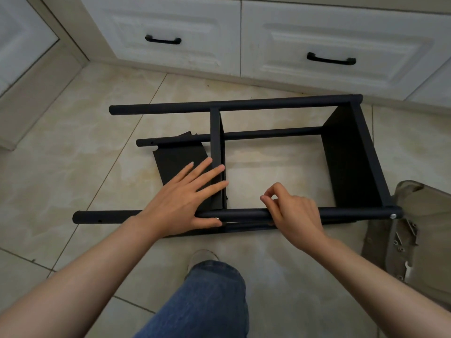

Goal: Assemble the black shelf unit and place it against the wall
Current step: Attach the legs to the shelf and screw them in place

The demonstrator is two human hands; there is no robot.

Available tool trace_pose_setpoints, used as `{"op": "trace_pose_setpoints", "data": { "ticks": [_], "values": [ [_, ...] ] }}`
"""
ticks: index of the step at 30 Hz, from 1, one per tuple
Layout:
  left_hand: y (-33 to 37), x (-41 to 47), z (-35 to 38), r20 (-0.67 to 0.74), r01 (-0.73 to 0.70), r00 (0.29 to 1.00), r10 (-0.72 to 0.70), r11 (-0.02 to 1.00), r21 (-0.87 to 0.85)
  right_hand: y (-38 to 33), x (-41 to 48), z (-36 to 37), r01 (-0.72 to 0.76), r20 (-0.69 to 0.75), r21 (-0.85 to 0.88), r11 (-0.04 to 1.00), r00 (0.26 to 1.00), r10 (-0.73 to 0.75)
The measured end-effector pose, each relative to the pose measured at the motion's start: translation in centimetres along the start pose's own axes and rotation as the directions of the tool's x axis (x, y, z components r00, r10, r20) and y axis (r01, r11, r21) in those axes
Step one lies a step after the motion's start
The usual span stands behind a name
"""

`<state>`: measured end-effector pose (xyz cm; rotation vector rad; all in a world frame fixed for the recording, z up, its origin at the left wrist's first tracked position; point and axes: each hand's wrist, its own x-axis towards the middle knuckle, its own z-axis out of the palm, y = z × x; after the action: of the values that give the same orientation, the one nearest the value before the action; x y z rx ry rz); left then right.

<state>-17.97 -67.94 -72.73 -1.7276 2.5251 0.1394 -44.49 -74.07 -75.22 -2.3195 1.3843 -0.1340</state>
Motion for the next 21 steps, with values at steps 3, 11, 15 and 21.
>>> {"op": "trace_pose_setpoints", "data": {
  "ticks": [3,11,15,21],
  "values": [
    [-0.3,0.1,0.6,0.014,-0.006,1.0,0.008,0.993,-0.115,0.0,0.0,-0.1,-0.006,0.016,-0.001,1.0,1.0,0.006],
    [-0.2,0.0,1.4,-0.079,-0.029,0.997,0.008,0.962,-0.271,-0.6,2.5,-0.9,-0.287,0.237,0.165,0.944,0.94,0.244],
    [-0.1,0.2,1.4,-0.082,-0.021,0.997,-0.002,0.96,-0.28,-0.9,5.4,-1.1,-0.364,0.448,0.441,0.821,0.881,0.15],
    [0.2,0.3,1.3,-0.08,-0.026,0.997,0.005,0.965,-0.262,-2.3,7.7,0.6,-0.306,0.576,0.508,0.805,0.816,-0.053]
  ]
}}
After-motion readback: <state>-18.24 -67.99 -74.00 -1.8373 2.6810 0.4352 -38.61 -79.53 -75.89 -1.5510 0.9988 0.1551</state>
